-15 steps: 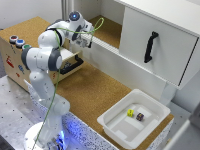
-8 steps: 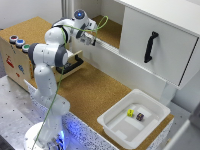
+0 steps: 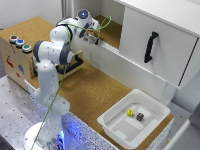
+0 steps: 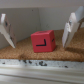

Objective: Grasp the pink block

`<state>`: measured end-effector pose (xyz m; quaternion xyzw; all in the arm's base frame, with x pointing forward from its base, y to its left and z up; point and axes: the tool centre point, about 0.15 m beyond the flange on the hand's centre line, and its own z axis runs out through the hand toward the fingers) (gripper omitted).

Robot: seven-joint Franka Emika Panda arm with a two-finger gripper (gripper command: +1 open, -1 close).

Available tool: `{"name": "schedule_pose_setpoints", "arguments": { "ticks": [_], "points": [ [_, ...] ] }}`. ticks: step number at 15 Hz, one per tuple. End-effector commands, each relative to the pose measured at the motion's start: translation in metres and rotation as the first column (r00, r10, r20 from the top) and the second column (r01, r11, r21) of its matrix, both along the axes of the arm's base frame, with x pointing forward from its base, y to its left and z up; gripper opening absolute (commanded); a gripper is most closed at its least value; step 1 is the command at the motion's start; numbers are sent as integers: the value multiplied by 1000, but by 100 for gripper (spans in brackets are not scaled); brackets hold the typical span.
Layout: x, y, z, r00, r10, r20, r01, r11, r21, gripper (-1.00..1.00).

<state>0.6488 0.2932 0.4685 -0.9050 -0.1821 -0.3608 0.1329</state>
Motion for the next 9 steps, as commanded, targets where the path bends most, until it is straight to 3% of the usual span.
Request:
{"name": "schedule_pose_setpoints", "arguments": {
  "ticks": [1,9],
  "points": [
    [28,11,-7,999,-45,0,45,998,-48,-100],
    [40,17,5,996,-75,44,78,995,-59,-100]
  ]
}}
